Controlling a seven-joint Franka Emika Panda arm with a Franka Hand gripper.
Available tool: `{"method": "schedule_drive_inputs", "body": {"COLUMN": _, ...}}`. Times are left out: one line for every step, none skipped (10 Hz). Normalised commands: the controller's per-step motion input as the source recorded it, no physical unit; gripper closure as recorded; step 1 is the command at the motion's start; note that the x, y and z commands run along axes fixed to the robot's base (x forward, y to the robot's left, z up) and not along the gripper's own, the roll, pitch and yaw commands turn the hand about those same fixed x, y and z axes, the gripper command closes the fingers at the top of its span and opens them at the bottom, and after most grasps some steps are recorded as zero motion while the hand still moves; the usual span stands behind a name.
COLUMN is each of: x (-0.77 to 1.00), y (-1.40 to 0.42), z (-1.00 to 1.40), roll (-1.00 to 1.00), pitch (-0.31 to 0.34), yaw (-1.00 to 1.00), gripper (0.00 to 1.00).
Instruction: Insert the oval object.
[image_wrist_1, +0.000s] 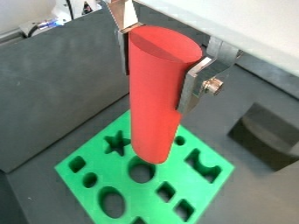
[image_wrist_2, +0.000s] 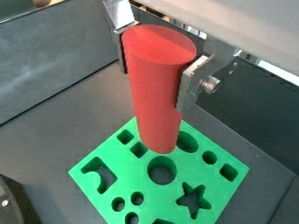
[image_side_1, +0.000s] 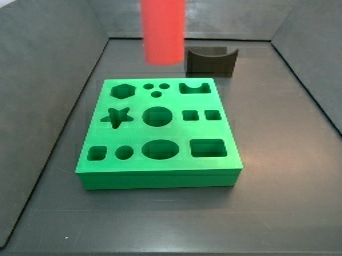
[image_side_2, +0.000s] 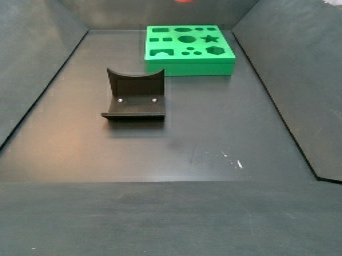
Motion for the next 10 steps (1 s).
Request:
{"method": "schedule_drive_inputs", "body": {"x": -0.17, "y": -1.00, "z": -0.91, "roll": 0.19, "pitch": -0.117, "yaw": -0.14, "gripper": 1.00}}
{"method": "schedule_drive_inputs", "body": {"x": -0.10, "y": -1.00, "z": -0.93, "roll": 0.18, "pitch": -0.111, "yaw": -0.17, "gripper": 1.00}}
{"method": "schedule_drive_inputs", "body": {"x": -0.15, "y": -1.00, "z": -0.81, "roll": 0.22, "pitch": -0.090, "yaw": -0.11, "gripper": 1.00}}
{"method": "schedule_drive_inputs", "body": {"x": -0.12, "y": -0.98, "z": -0.67, "roll": 0.30, "pitch": -0.059, "yaw": 0.00, "gripper": 1.00}}
{"method": "schedule_drive_inputs", "body": {"x": 0.00, "y": -0.85, "z": -0.65, "roll": 0.36, "pitch": -0.006, "yaw": 0.00, "gripper": 1.00}}
{"method": "schedule_drive_inputs", "body": {"x": 0.21, "y": -0.66, "z": -0.55, "roll": 0.39, "pitch": 0.020, "yaw": 0.00, "gripper": 1.00}}
{"method": "schedule_drive_inputs", "body": {"x": 0.36, "y": -0.37, "z": -0.46, "roll": 0.23, "pitch": 0.031, "yaw": -0.15, "gripper": 1.00}}
{"method": "schedule_drive_inputs", "body": {"x": 0.24, "y": -0.27, "z": -0.36, "roll": 0.15, "pitch": 0.020, "yaw": -0.12, "gripper": 1.00}}
{"method": "schedule_drive_inputs", "body": {"x": 0.03, "y": -0.16, "z": -0.27, "roll": 0.07, "pitch": 0.003, "yaw": 0.00, "gripper": 1.00}}
{"method": "schedule_drive_inputs", "body": {"x": 0.16, "y": -0.09, "z": -0.26, "roll": 0.07, "pitch": 0.000, "yaw": 0.00, "gripper": 1.00}}
